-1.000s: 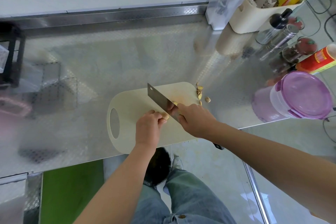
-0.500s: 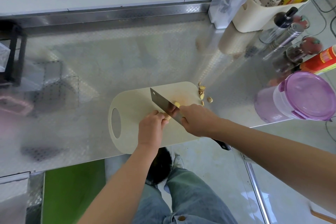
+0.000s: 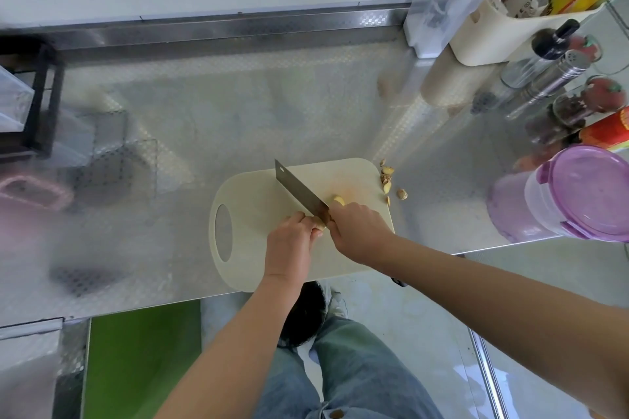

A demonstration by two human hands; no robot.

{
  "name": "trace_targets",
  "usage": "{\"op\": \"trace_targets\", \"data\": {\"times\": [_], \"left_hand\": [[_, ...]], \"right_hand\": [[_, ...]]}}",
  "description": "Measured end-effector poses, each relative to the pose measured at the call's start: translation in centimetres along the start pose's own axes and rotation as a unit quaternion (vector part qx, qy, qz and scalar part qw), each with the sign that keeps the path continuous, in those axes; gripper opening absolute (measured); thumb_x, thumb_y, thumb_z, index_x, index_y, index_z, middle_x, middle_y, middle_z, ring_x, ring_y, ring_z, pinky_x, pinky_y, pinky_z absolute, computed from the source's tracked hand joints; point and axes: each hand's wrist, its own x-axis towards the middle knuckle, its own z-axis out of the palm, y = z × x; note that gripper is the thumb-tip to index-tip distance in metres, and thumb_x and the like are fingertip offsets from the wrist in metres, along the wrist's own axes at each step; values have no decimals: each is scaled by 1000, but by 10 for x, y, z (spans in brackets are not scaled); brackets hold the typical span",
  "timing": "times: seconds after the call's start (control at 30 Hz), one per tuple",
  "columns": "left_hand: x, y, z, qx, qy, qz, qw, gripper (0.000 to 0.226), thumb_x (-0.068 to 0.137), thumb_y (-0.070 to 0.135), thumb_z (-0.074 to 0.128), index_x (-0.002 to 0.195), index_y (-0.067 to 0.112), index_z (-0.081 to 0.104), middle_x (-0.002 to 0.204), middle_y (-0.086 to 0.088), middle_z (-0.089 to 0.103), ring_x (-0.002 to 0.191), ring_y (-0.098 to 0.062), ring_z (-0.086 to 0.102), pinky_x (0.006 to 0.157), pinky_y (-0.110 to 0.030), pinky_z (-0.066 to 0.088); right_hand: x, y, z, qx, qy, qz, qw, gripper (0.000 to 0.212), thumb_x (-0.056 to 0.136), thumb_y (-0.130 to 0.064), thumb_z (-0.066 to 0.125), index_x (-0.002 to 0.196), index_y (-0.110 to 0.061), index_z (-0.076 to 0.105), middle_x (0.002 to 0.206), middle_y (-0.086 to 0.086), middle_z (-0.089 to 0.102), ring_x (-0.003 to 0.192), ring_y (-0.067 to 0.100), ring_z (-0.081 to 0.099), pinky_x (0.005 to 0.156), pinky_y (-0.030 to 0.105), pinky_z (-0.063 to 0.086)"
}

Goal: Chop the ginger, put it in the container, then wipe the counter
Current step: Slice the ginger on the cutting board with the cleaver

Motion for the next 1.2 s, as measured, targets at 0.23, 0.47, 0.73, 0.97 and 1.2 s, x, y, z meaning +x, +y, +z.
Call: {"op": "trace_targets", "data": {"times": [0.23,0.47,0.73,0.97,1.2], "left_hand": [[2,1,-2,11,-11,-24,1000,6,78,9,75,82,14,75,72,-6,64,64,-28,58,54,-32,43],[0,0,0,14,6,-5,1000,7,75,6,76,77,12,72,67,-7,61,59,-30,57,48,-34,45],[0,-2,2,16,10,12,1000,8,74,7,78,77,11,72,68,-5,62,57,-27,58,46,-32,47],[0,-3,3,19,15,19,1000,9,73,10,80,76,13,72,66,-3,62,56,-25,58,46,-29,44],[1,-3,1,26,21,17,999,13,70,7,81,76,15,72,66,-4,62,54,-26,58,47,-25,38]], "right_hand": [[-4,2,1,-11,11,-23,1000,26,98,-14,37,121,-5,44,85,8,49,71,25,45,56,30,33],[-19,16,12,-25,0,-15,1000,23,97,-15,37,119,-9,43,68,-2,32,69,23,45,57,31,33],[-1,6,21,-32,17,-16,999,33,96,-12,37,129,-6,37,86,8,53,72,25,46,62,34,35],[-1,9,30,-26,31,-15,999,41,99,-19,35,137,-5,28,94,13,60,70,30,45,63,34,34],[5,9,24,-16,24,-27,999,31,98,-15,36,127,-6,39,94,12,57,79,29,53,64,34,35]]}}
